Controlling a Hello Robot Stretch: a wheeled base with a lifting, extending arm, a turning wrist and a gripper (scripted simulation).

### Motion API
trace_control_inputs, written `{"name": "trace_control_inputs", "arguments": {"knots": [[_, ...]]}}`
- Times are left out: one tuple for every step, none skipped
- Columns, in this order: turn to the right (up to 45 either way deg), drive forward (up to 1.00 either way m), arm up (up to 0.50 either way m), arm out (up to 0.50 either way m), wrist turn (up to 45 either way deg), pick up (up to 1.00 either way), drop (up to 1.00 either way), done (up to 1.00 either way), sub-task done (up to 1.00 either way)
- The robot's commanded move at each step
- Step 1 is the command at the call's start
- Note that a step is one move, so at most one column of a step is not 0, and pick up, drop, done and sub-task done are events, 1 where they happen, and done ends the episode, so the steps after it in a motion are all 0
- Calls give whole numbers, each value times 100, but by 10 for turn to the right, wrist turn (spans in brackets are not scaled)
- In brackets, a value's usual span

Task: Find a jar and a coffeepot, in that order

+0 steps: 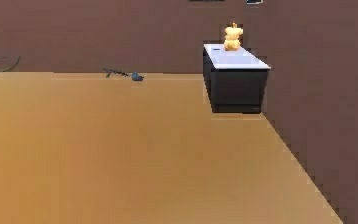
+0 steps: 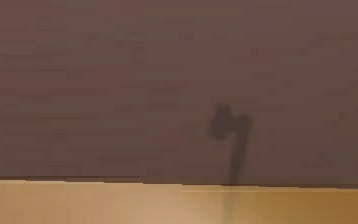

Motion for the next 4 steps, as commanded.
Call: {"name": "trace_control_inputs", "arguments": {"knots": [[0, 100, 0, 0, 0, 0, 0, 0, 0], [0, 100, 0, 0, 0, 0, 0, 0, 0], [0, 100, 0, 0, 0, 0, 0, 0, 0], [0, 35, 0, 0, 0, 0, 0, 0, 0]]}}
